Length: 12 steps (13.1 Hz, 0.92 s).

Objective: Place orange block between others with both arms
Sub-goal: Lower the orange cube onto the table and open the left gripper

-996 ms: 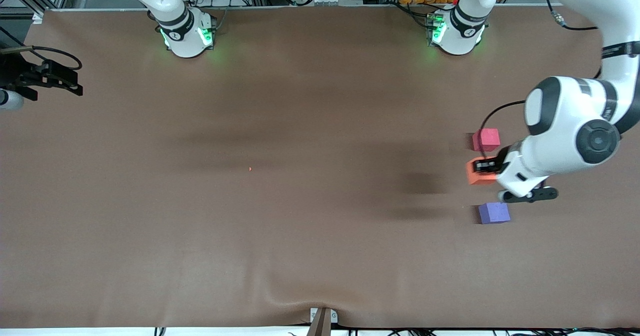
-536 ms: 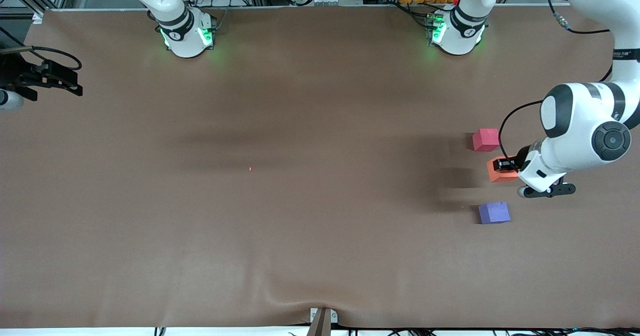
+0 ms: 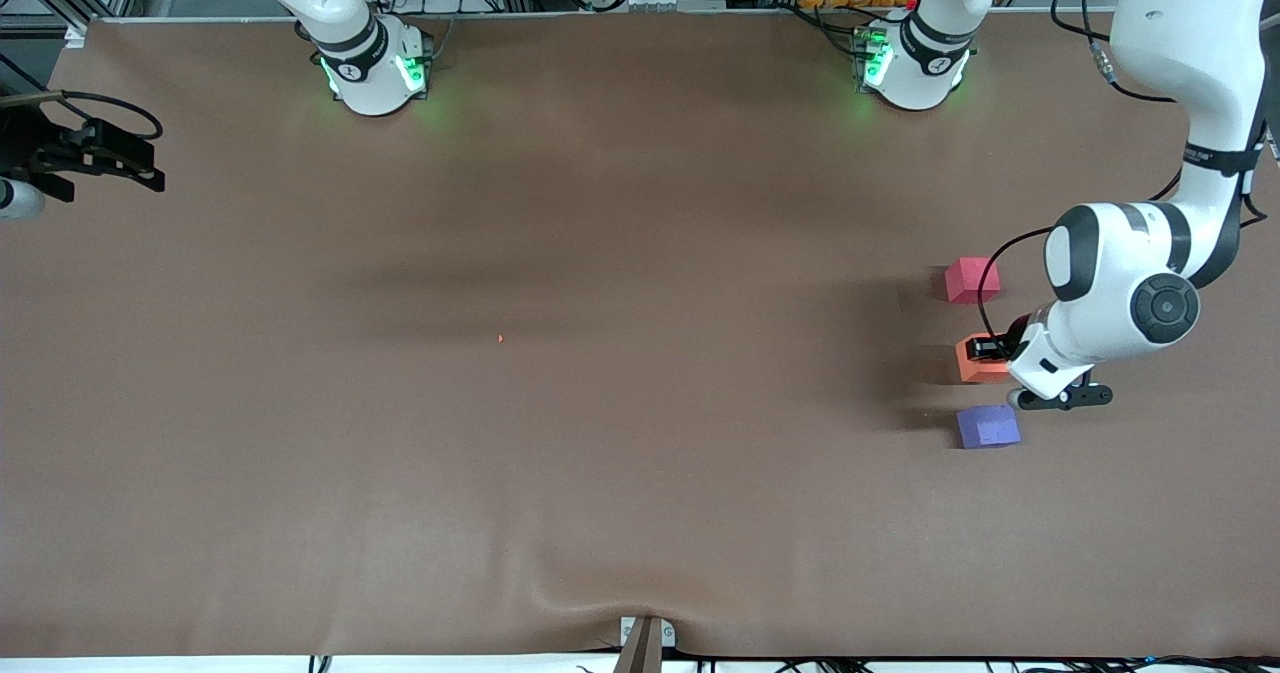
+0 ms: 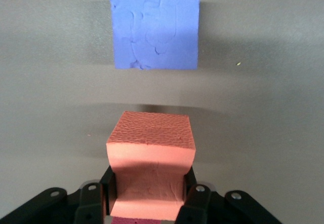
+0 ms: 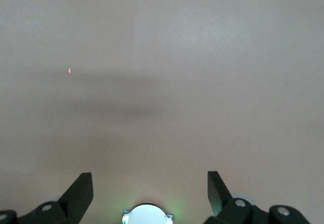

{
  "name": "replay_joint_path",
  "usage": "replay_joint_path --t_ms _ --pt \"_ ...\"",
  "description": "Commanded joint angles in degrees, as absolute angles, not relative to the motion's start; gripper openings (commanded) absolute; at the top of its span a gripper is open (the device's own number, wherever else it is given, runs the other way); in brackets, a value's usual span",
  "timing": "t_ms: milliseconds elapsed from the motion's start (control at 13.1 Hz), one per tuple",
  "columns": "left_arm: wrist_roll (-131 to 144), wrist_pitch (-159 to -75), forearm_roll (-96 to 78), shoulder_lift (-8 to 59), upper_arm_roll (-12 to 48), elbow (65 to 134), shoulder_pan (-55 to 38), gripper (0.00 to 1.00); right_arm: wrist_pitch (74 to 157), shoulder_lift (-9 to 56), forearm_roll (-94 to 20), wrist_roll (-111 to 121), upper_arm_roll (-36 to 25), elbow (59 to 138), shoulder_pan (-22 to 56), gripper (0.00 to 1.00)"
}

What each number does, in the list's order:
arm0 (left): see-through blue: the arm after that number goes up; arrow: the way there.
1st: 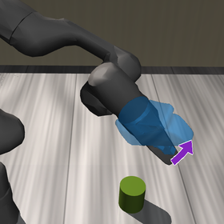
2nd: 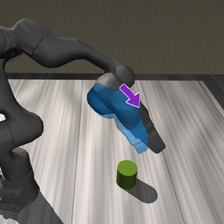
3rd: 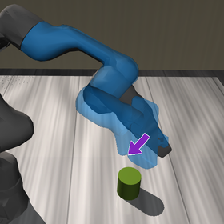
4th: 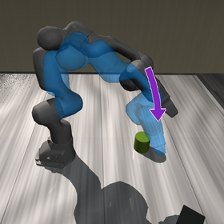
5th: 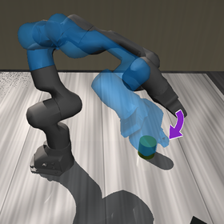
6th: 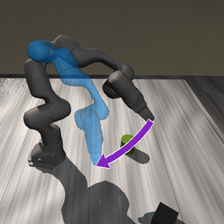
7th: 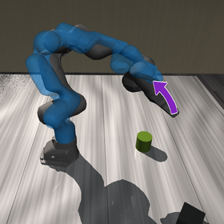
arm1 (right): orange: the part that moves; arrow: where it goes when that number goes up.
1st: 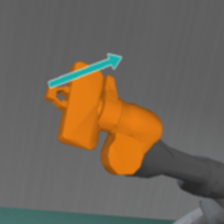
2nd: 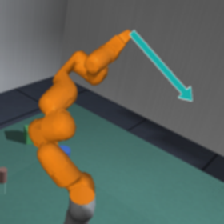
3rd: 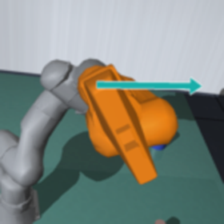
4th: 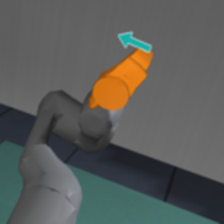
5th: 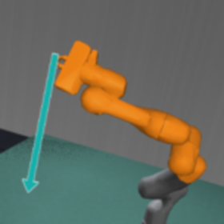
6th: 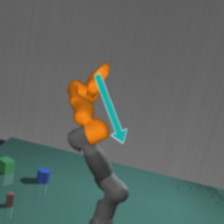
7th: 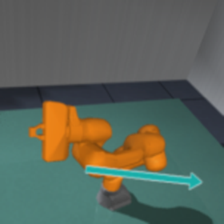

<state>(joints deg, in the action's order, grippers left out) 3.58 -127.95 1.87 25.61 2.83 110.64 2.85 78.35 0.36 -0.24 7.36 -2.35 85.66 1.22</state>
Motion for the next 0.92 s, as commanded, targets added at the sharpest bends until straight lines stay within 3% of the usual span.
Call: replay_joint_path --t_ms 0,613,690,766,843 --pt "1.24 -128.50 3.08 25.93 3.08 110.57 3.87 0.00 76.64 0.53 -1.23 7.47 -2.29 84.46 0.70 1.00" --pt "0.88 -130.08 2.99 28.56 2.99 110.74 4.39 0.02 75.67 0.35 -1.23 6.94 -2.37 84.46 -0.62 1.00" --pt "0.88 -130.08 2.99 28.65 2.99 110.74 4.74 0.20 75.41 0.35 -1.23 6.94 -2.37 84.46 -0.62 1.00" --pt "0.97 -130.08 2.99 28.74 2.99 110.66 4.66 0.52 75.41 0.35 -1.23 6.94 -2.37 84.46 -0.62 1.00" --pt "1.05 -129.99 2.99 28.57 2.99 110.57 4.66 1.00 75.32 0.35 -1.23 6.94 -2.37 84.46 -0.62 1.00"
